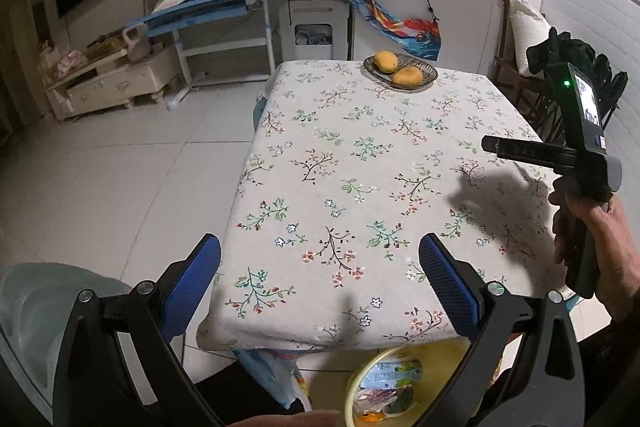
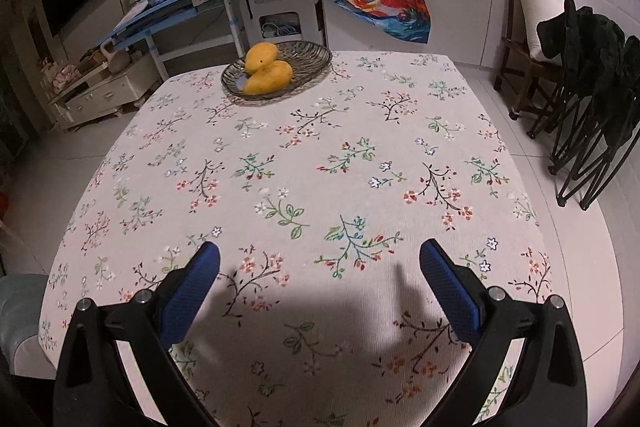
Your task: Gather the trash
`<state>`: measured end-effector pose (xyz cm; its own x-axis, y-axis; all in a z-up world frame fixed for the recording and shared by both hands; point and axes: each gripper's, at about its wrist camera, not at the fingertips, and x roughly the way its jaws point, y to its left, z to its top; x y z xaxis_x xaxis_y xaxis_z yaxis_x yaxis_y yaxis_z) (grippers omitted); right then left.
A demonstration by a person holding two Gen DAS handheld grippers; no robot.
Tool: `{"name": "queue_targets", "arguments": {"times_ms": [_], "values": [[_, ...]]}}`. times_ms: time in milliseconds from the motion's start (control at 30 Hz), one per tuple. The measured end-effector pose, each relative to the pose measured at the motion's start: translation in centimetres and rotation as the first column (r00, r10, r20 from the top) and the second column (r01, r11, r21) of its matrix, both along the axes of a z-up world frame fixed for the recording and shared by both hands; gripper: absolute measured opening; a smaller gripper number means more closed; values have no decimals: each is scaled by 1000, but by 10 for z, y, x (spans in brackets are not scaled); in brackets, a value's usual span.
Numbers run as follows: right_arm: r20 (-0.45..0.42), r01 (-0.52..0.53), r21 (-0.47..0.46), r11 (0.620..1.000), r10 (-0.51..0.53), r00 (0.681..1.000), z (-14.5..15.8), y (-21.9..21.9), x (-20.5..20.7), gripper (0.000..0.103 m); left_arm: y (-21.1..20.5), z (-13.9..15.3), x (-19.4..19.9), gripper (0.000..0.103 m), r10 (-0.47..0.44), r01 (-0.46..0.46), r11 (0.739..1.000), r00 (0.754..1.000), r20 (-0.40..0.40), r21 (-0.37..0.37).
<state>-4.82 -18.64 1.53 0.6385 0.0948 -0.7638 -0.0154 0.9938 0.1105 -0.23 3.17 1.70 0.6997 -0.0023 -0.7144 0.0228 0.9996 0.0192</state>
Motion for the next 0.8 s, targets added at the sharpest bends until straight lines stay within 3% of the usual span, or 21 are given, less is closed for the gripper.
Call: {"name": "queue_targets", "arguments": {"times_ms": [67, 200, 367, 467, 567, 800], "values": [[-4, 1, 0, 1000, -1, 1000, -1, 0, 2, 96, 1, -1, 1, 96, 0, 0, 1000, 1000, 0, -3], [-16, 1, -6, 1000, -1, 1000, -4, 0, 7, 96, 3, 3, -6, 96, -12, 14, 999, 997, 72, -37], [-29, 4, -2, 1000, -4, 1000, -10, -3, 11, 96, 1, 6, -8, 96, -6, 6, 1000, 993, 114, 1], [-34, 0, -2, 1000, 0, 999, -11, -3, 12, 96, 0, 5, -3, 96, -8, 8, 1000, 997, 80, -3], [-41, -1, -3, 1000, 1, 999, -14, -3, 13, 96, -5, -1, 3, 96, -26, 25, 999, 999, 21, 39], [-47, -3, -2, 1000, 2, 999, -16, -4, 17, 96, 0, -4, 8, 96, -4, 4, 1000, 1000, -2, 25]]}}
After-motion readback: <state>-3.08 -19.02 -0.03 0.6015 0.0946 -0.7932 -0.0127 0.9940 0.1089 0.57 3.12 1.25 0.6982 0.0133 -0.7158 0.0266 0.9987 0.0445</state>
